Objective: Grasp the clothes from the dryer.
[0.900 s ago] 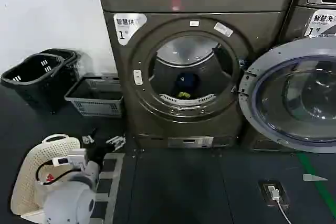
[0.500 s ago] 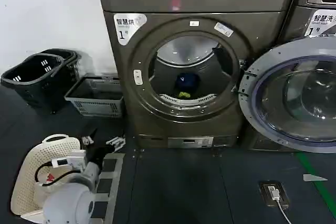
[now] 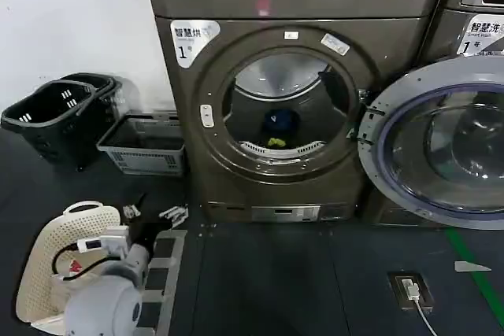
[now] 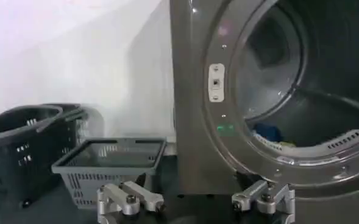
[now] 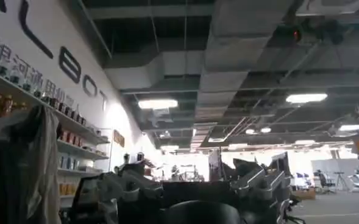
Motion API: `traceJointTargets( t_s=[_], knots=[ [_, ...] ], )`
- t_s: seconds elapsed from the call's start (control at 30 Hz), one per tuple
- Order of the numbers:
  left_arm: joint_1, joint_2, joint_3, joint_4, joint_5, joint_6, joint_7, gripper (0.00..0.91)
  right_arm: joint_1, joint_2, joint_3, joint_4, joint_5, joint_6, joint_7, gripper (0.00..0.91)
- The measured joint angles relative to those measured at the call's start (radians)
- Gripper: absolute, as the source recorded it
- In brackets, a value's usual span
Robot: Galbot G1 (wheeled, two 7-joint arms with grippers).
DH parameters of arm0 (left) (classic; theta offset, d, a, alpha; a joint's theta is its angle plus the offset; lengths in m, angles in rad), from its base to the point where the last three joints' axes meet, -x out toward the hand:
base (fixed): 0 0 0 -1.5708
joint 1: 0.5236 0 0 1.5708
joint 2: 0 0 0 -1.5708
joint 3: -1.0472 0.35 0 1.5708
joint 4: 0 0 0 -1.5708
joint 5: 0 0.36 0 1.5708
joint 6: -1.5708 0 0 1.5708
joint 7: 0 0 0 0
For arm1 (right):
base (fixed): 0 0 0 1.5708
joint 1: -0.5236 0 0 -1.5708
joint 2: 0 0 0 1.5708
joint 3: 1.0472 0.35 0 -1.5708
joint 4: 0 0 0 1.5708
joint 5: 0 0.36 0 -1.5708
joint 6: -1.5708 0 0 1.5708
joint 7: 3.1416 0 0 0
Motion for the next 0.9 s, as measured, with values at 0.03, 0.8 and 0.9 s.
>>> traceJointTargets(
  t_s=[0.03, 0.8, 0.9],
  knots=[
    [-0.001, 0.001, 0.000, 0.000, 0.000, 0.000, 0.001, 0.907, 0.000, 0.000, 0.000, 0.000, 0.000, 0.001, 0.000, 0.907],
    [0.009, 0.006, -0.002, -0.009, -0.007, 0.000, 0.000, 0.907, 0.002, 0.006, -0.003, 0.002, 0.009, 0.002, 0.008, 0.907],
    [0.012, 0.007, -0.003, -0.012, -0.008, 0.000, 0.001, 0.907, 0.002, 0.005, -0.005, 0.000, 0.008, 0.002, 0.009, 0.907]
  ],
)
